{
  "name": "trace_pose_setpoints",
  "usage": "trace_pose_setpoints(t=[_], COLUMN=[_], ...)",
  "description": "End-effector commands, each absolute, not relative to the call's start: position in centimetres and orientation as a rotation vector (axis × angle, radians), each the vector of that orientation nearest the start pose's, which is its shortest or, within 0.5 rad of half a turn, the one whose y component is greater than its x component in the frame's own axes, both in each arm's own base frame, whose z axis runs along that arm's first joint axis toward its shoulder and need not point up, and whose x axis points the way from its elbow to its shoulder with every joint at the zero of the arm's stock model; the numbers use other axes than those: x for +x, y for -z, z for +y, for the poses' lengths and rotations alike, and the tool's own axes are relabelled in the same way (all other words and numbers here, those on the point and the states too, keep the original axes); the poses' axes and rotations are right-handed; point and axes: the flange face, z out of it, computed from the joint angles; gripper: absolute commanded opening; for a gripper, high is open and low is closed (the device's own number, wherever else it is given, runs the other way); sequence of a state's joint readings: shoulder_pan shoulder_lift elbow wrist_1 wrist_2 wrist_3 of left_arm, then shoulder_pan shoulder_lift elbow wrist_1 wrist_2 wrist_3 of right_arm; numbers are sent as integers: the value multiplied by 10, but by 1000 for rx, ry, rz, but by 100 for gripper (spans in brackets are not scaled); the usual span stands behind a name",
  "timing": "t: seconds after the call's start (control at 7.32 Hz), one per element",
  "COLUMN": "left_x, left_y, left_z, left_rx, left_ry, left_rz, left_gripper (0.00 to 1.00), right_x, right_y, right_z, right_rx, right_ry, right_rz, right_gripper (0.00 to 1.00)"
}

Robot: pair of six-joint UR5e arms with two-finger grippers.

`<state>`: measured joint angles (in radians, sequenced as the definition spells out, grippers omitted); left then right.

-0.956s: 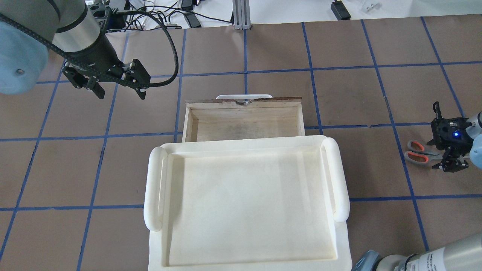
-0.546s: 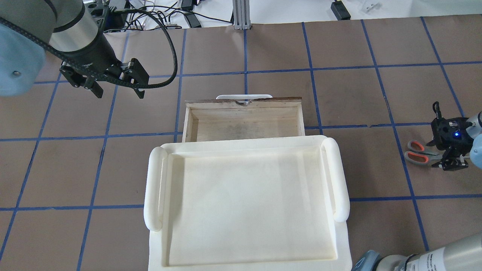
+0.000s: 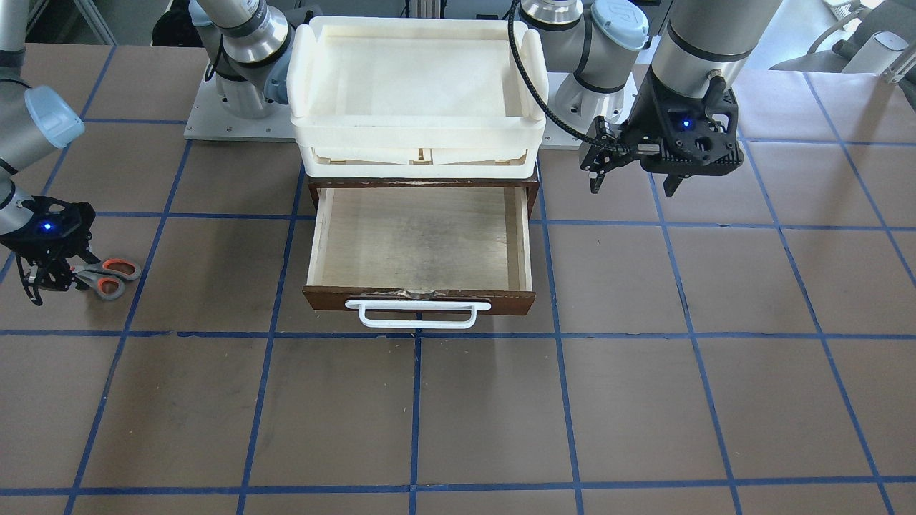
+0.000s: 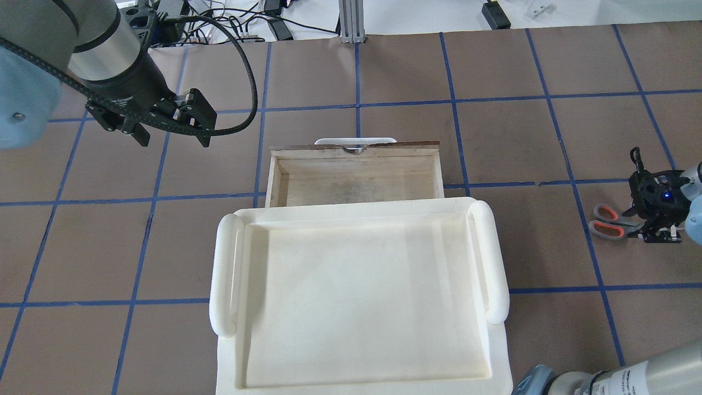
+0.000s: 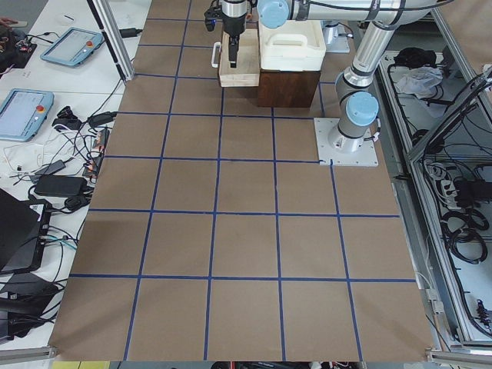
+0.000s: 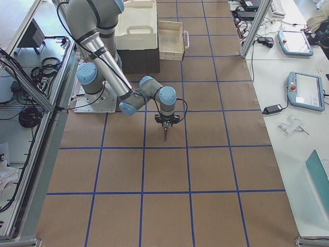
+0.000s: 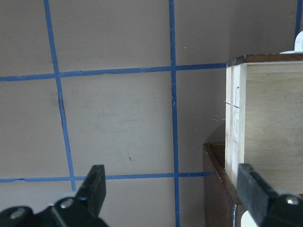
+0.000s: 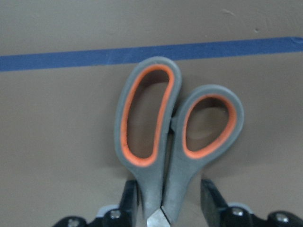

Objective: Put scissors in drawer and close it
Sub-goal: 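Lift the scissors with the right gripper and carry them over the drawer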

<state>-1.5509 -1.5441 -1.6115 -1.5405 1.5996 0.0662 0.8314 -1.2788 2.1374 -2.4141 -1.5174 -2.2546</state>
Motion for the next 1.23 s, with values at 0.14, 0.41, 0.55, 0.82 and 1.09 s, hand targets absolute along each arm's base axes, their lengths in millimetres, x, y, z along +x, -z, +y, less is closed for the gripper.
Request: trace_pose_setpoints(t=[0.14,0.41,0.55,0.82,1.09], left_x=[-119,-120,-120,-121,-120], left_y=[-483,-485,-484,-484,-484], left_z=[-485,-484,-485,-484,-484], left_rx=[81,83,83,86,83], left_ry=[24,28,26,27,21], left_rz=[3112,3107,3109,3112,3107], left_gripper=[100,100,100,100,100], right_x=[-221,-226,-232,-238,-227], right_y=[-175,-189,-202,-227,-270], right_z=[-448,-456,-464,-478,-498], right_rx=[-2186,-2202,-2225,-2263,-2336], right_ry=[80,88,95,152,182], right_rz=[2264,2296,2315,2342,2318], right_gripper=[0,0,0,0,0])
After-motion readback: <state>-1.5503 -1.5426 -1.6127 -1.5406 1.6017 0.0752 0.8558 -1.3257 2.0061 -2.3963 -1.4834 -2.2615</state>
